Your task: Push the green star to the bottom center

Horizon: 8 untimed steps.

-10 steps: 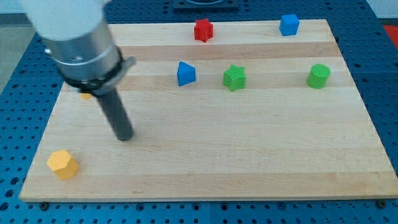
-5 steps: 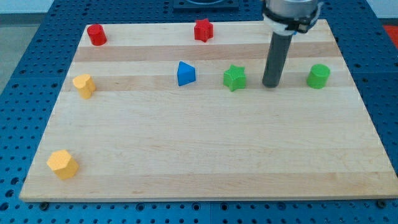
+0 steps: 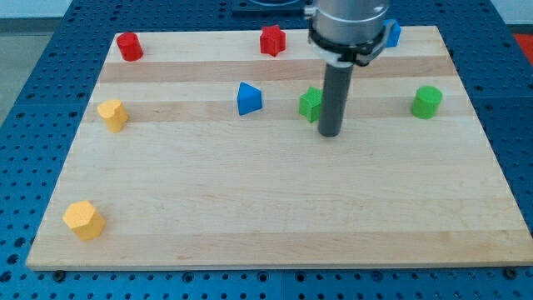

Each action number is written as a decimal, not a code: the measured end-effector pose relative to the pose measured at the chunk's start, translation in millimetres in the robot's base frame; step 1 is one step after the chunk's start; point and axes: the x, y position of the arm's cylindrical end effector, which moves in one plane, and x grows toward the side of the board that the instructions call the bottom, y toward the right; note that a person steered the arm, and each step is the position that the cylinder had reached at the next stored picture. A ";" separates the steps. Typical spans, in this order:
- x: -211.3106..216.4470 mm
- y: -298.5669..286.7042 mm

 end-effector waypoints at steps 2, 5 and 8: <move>-2.8 -0.9; -63.3 50.9; -67.6 -12.7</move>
